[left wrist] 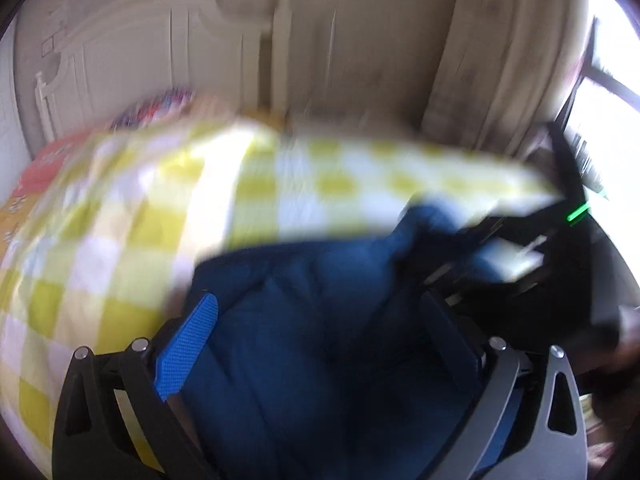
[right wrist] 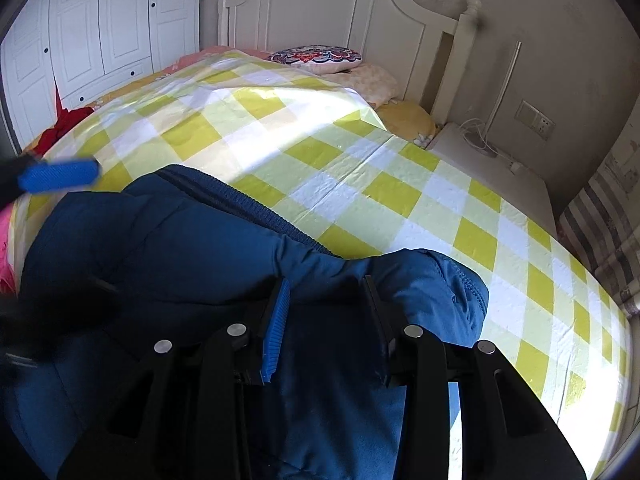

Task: Fold large clothes

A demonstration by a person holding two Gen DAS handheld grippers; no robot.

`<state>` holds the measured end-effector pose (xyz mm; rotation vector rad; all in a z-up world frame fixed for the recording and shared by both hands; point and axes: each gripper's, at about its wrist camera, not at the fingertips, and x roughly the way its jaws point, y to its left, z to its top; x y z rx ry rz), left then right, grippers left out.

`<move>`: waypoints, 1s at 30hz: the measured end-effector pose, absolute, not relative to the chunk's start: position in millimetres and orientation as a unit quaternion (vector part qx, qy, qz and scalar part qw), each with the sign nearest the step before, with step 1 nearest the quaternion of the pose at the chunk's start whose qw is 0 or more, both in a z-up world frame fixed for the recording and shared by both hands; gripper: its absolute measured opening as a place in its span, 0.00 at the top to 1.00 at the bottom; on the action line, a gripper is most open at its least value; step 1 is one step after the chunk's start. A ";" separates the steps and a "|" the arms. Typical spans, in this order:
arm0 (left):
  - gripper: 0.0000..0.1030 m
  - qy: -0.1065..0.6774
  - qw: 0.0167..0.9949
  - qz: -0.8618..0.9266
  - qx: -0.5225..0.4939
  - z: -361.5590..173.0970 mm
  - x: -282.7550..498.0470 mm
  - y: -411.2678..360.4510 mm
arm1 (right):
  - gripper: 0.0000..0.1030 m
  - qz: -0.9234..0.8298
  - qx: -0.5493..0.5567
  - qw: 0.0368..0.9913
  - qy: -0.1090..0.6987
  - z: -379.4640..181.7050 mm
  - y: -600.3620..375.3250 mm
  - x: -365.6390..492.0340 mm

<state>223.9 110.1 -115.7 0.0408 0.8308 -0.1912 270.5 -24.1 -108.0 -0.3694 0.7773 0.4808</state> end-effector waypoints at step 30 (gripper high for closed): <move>0.02 0.293 0.953 -0.038 0.068 -55.1 129.4 104.0 | 0.64 0.360 -0.295 0.864 0.191 -117.4 5.6 20.0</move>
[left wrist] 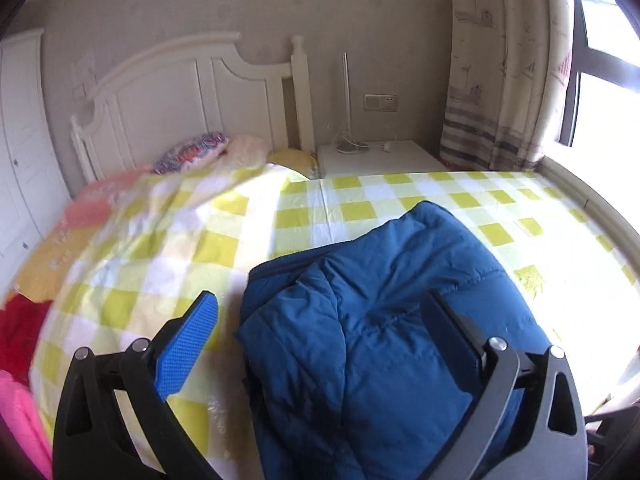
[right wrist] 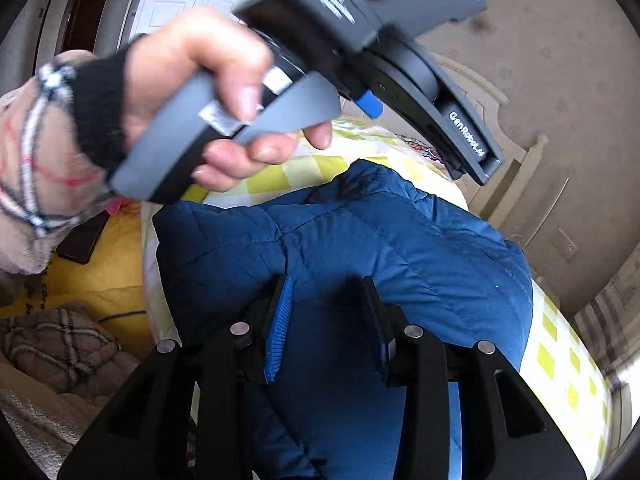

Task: Fold large clothes

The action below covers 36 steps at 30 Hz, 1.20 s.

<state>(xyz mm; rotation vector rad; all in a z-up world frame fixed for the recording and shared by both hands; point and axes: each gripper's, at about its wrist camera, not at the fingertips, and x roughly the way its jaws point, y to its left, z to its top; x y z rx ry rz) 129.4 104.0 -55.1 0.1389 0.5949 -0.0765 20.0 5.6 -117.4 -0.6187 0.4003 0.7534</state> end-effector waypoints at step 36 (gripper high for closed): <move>0.02 0.297 0.954 0.027 0.039 -114.0 124.6 113.7 | 0.63 0.316 -0.107 0.890 0.311 -80.7 -97.5 161.0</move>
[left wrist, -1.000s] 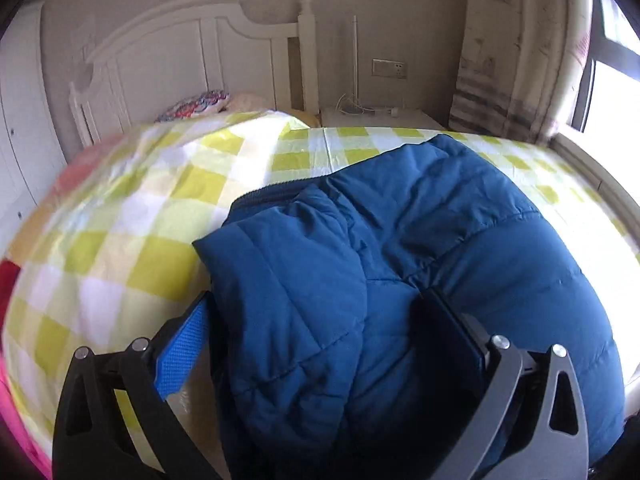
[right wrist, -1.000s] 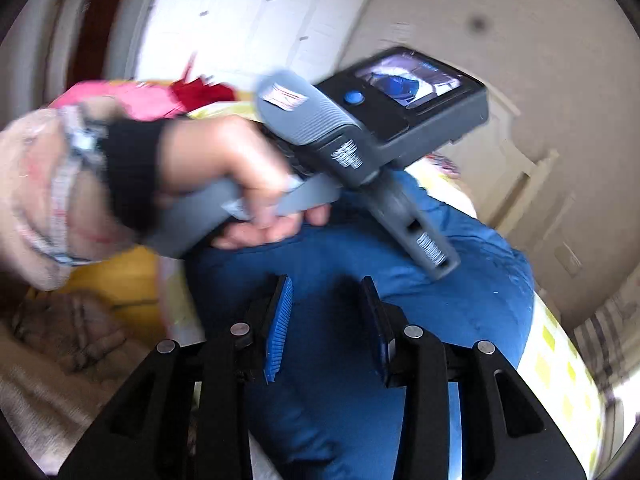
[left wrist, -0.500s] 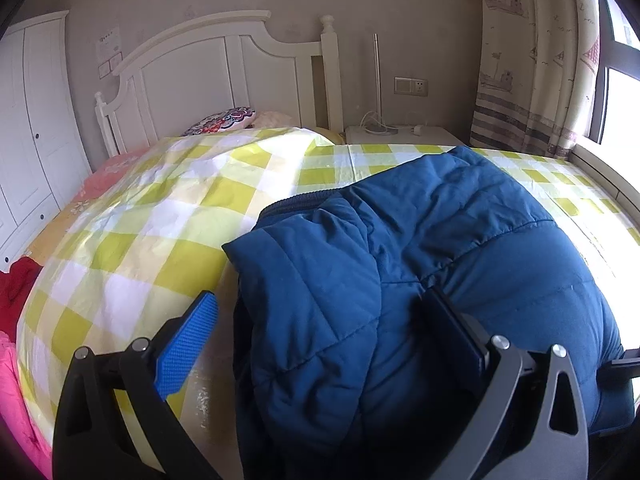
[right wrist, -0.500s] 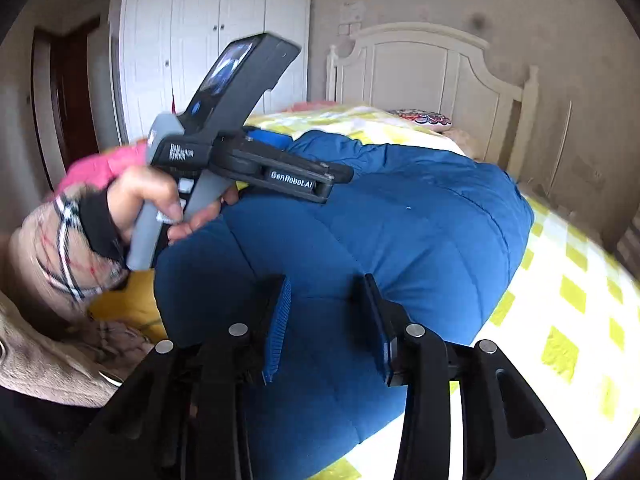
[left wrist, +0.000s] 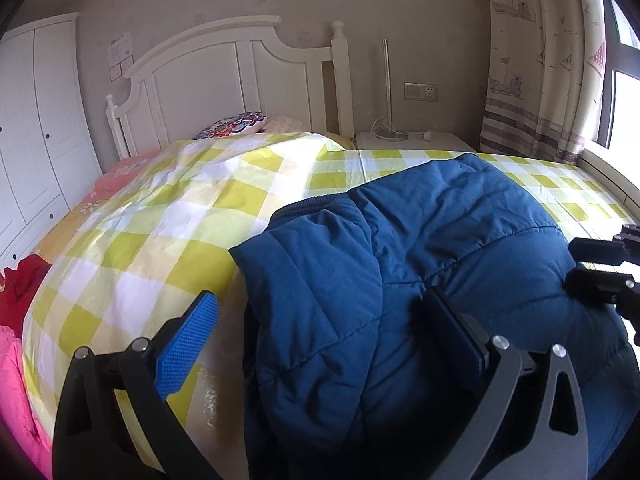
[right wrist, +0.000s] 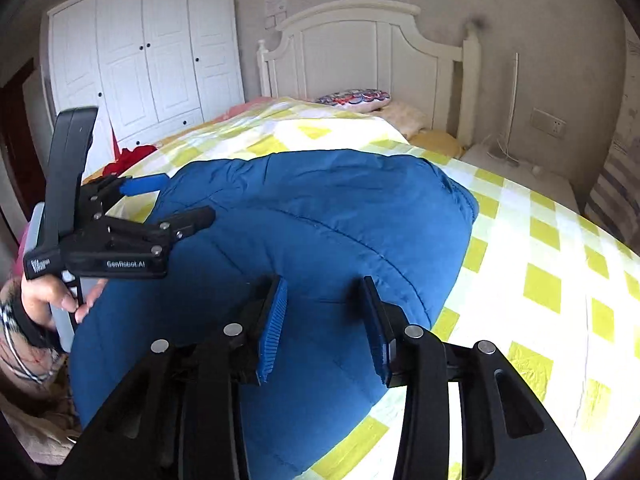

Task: Fold large clothes

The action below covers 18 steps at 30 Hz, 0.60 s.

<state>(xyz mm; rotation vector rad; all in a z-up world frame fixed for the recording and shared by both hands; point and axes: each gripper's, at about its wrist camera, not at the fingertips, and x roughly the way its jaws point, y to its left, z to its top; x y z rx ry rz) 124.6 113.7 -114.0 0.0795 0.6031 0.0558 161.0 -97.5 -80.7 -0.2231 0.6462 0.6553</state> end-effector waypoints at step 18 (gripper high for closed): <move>0.02 0.296 0.953 0.046 0.042 -108.8 85.5 127.8 | 0.37 0.382 -0.158 0.860 0.300 -86.8 -95.1 70.3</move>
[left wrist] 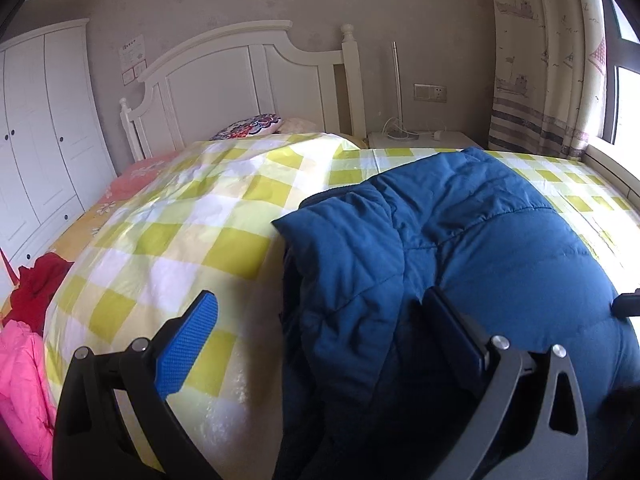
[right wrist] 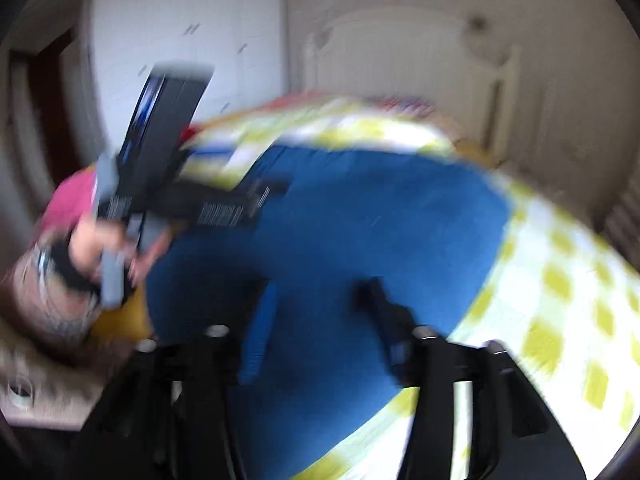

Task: Fold large clothes

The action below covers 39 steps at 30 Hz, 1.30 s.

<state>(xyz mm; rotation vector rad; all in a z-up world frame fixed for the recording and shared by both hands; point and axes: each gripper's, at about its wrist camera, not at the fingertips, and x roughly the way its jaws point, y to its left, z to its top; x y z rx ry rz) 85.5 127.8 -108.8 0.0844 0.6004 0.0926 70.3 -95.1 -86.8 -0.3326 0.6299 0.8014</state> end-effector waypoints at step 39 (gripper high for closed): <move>0.40 0.422 0.798 -0.314 -0.293 -173.0 107.6 208.5 | 0.19 0.409 0.146 0.800 0.414 -148.4 -145.3 128.7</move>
